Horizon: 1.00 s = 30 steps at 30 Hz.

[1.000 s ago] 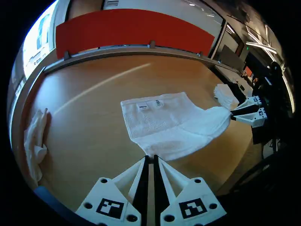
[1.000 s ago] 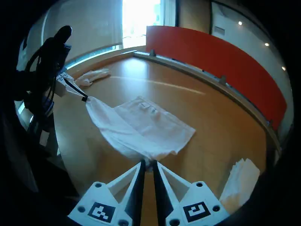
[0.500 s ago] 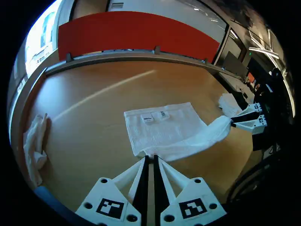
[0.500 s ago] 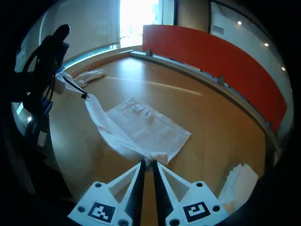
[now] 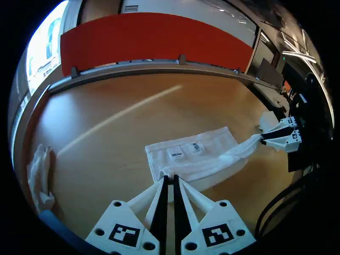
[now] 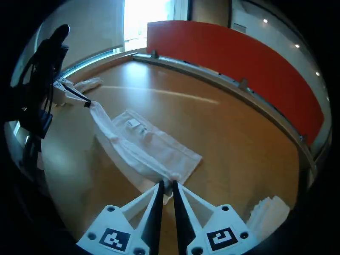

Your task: Fold towel

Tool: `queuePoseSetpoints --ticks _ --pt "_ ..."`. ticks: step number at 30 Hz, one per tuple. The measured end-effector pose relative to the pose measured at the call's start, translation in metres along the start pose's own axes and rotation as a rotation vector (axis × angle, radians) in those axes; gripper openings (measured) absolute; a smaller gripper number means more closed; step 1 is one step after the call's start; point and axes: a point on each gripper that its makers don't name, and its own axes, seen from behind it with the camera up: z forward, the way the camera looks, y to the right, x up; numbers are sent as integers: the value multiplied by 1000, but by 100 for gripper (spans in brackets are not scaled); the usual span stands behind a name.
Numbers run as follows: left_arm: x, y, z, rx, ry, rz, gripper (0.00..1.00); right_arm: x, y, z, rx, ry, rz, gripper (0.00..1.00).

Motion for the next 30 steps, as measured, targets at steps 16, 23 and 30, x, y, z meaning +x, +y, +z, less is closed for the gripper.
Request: queuePoseSetpoints --ticks 16,23,30 --pt "-9 -15 52 16 -51 2 8 -12 12 44 11 -55 56 16" --pt "-4 -23 70 27 -43 -5 8 -9 20 57 -10 -52 70 18" --pt "2 -32 87 54 -37 -9 15 -6 28 71 -35 -50 93 26"
